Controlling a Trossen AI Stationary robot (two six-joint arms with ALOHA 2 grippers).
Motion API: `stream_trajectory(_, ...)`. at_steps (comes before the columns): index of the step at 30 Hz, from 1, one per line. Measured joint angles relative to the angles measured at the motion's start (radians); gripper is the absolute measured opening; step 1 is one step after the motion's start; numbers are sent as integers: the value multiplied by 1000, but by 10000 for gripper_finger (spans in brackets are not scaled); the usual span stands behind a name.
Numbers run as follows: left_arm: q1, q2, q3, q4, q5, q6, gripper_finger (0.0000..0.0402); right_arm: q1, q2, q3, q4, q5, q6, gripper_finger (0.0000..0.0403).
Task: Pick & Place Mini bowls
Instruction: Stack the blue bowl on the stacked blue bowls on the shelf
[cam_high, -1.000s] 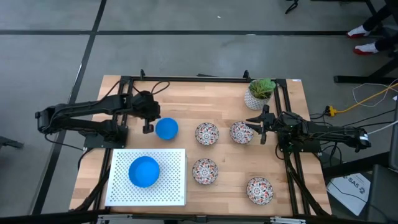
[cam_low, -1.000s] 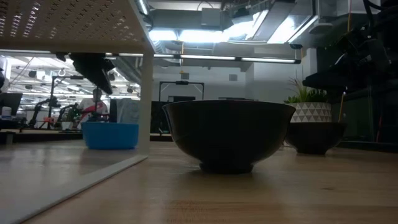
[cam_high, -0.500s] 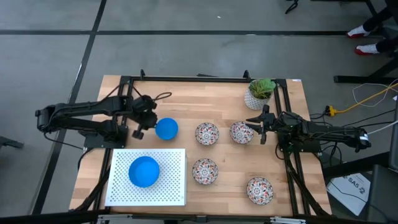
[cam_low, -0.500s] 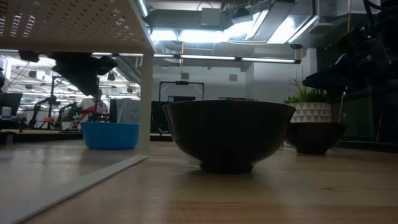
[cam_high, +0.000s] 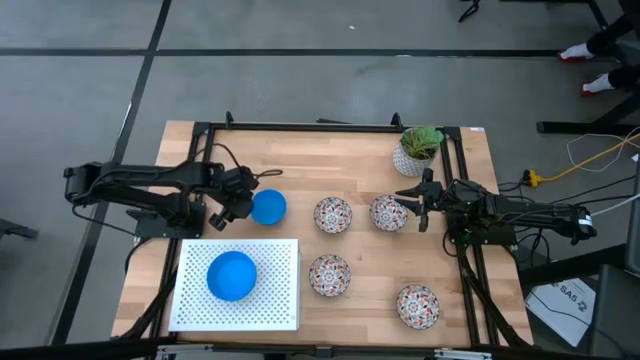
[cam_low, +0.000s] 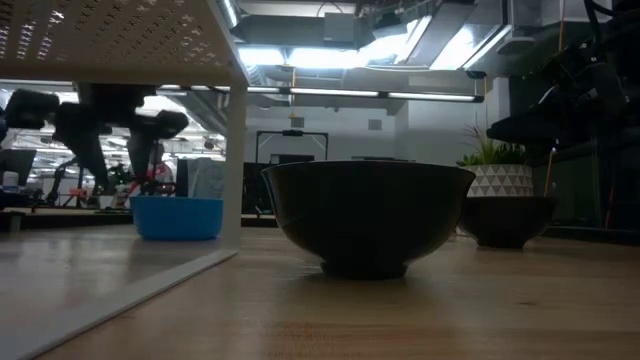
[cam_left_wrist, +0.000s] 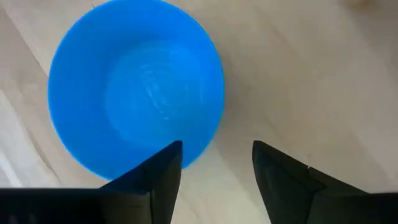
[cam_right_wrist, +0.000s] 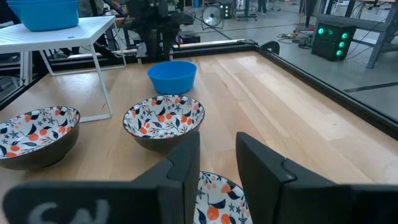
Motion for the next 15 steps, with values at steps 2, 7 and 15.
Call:
stream_trajectory(2,-15,21,-7,32,-35,19,191,0,0,0,0,0,0,104)
stream_trajectory(7,-35,58,-27,154,-106,20,185,0,0,0,0,0,0,104)
stream_trajectory(15,-51,121,-45,169,-94,20,172,0,0,0,0,0,0,104)
